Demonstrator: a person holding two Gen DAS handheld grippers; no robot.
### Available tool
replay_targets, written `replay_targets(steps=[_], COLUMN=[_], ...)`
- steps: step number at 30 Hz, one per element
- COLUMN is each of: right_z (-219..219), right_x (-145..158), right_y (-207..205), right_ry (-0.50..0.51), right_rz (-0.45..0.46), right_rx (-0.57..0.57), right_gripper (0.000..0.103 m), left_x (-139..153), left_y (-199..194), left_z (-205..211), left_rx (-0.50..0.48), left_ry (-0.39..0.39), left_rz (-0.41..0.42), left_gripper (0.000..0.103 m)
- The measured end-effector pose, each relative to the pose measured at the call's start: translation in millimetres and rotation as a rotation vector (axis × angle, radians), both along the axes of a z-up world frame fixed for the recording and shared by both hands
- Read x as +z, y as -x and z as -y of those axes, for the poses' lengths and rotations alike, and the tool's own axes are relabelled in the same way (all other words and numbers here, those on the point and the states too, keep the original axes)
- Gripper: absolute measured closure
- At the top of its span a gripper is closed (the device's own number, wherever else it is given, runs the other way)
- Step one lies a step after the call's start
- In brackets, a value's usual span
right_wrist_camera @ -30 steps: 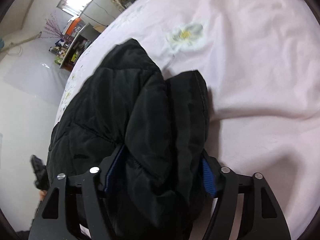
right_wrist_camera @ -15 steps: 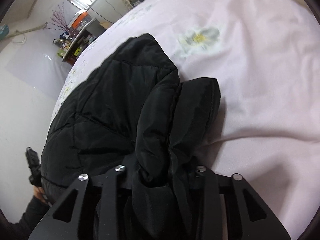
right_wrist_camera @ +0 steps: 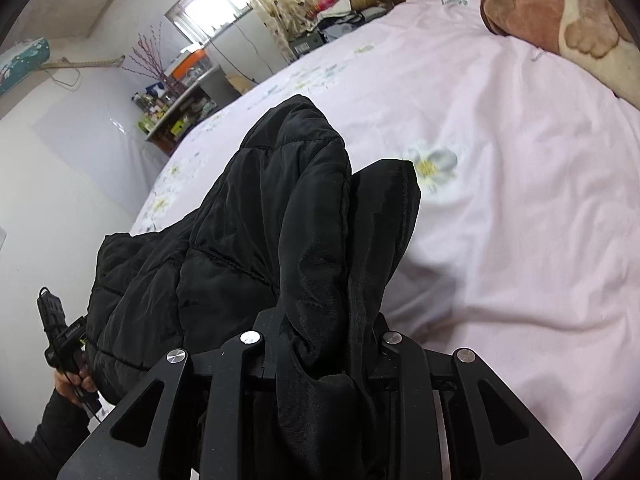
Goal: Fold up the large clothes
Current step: 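Lift the other side edge with both tools and fold it over, then lower the fold onto the jacket with both tools and release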
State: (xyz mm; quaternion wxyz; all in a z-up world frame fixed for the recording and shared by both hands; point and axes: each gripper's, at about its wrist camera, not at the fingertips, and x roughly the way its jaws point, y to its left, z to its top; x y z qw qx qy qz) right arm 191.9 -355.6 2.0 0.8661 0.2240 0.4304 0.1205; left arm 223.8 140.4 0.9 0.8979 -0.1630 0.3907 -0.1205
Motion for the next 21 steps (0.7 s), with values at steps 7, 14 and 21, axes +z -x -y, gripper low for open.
replay_targets(steps=[7,14,21], right_z=[2,4,16], right_x=[29,45,8], right_y=[-39,-102,-142], right_ry=[0.009,0.041,0.044], right_rz=[0.077,0.112,0.059], right_rx=[-0.005,-0.011,-0.026], right_gripper=[0.078,0.078,0.077], left_x=[33,44,-7], left_y=[-47,-98,-136], left_z=[5,13,23], left_rx=[-0.009,-0.004,0.018], left_ry=[-0.007,0.000,0.009], left_rz=[0.078,0.115,0.053], left_gripper=[0.071,0.070,0.069])
